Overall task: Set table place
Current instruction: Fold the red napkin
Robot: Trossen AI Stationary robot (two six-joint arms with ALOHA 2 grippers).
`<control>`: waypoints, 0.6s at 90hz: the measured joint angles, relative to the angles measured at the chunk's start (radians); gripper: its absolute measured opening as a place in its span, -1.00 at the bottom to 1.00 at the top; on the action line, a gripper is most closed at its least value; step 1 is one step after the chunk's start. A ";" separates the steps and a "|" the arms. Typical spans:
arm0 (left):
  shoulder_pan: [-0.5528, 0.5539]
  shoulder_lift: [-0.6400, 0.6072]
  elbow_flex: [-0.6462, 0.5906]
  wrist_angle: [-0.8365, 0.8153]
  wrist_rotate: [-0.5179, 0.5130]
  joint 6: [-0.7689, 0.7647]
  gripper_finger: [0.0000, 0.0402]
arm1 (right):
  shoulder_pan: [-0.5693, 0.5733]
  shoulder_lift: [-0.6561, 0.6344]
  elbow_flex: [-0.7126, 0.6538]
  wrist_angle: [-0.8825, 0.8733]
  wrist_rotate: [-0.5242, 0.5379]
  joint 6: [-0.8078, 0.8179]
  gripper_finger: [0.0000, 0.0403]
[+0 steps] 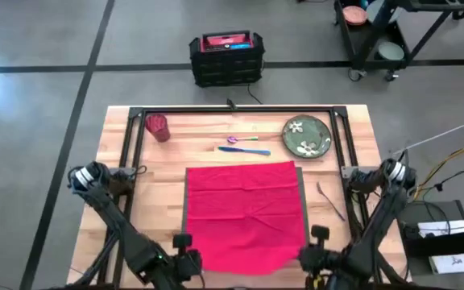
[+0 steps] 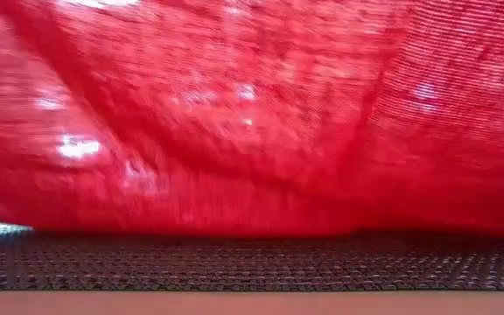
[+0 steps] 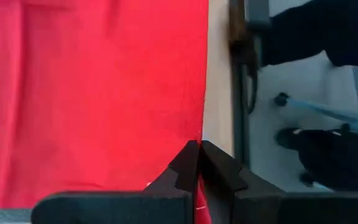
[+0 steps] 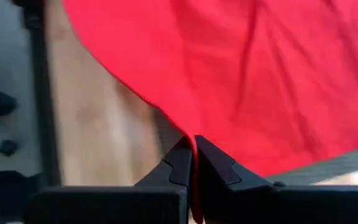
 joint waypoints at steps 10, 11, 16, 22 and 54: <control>-0.039 0.002 -0.002 0.046 0.000 -0.037 -1.00 | 0.018 0.038 0.035 0.069 -0.037 -0.022 -1.00; -0.041 0.001 -0.002 0.052 0.001 -0.037 -1.00 | 0.019 0.042 0.039 0.072 -0.044 -0.025 -1.00; -0.046 0.000 -0.002 0.070 0.004 -0.035 -1.00 | 0.024 0.059 0.056 0.073 -0.069 -0.035 -1.00; -0.044 -0.007 -0.002 0.071 0.003 -0.030 -1.00 | 0.024 0.065 0.069 0.052 -0.070 -0.032 -1.00; 0.009 -0.049 -0.004 -0.212 -0.176 -0.021 -1.00 | -0.057 -0.027 0.081 -0.246 0.160 0.062 -1.00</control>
